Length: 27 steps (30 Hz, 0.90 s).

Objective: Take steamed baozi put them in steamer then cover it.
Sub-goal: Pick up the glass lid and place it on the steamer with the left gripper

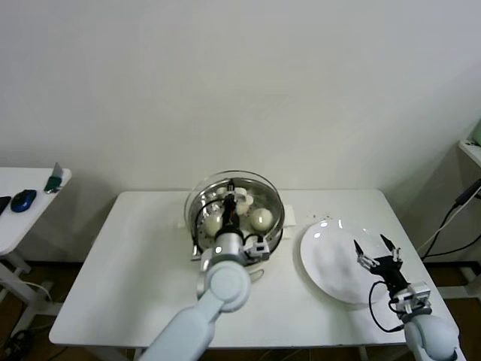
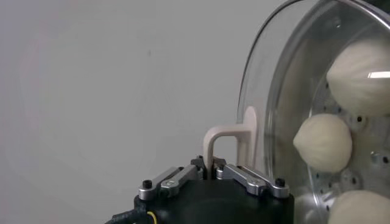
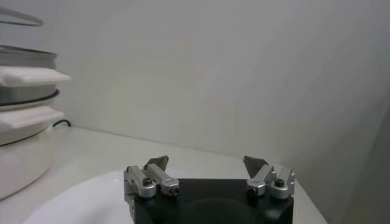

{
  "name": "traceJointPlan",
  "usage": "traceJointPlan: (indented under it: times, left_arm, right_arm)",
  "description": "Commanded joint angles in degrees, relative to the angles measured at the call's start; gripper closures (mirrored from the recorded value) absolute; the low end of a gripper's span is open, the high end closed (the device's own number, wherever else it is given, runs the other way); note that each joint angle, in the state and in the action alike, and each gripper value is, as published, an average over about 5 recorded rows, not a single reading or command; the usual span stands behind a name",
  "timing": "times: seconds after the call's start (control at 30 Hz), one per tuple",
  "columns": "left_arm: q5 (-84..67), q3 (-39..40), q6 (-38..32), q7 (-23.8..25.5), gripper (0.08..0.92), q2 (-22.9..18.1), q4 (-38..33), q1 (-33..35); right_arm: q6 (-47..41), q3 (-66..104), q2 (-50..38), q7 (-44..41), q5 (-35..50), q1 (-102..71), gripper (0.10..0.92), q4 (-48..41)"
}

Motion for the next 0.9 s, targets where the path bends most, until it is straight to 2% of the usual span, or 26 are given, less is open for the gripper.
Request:
traceJointPlan:
  times: [0.03,0.9]
  left_arm:
    - [-0.4,1.1,2.8,-0.1,0.842,-2.7,4.2,-1.0]
    - [-2.5,1.4,2.8,-2.6,0.842,-1.2,7.0,-1.4]
  right_arm:
    - [0.1,0.5,0.1,-0.2,-0.1,-0.2,0.203,-0.2]
    - [0.3,0.7,0.5,-0.4,-0.3,-0.1,0.203,-0.2]
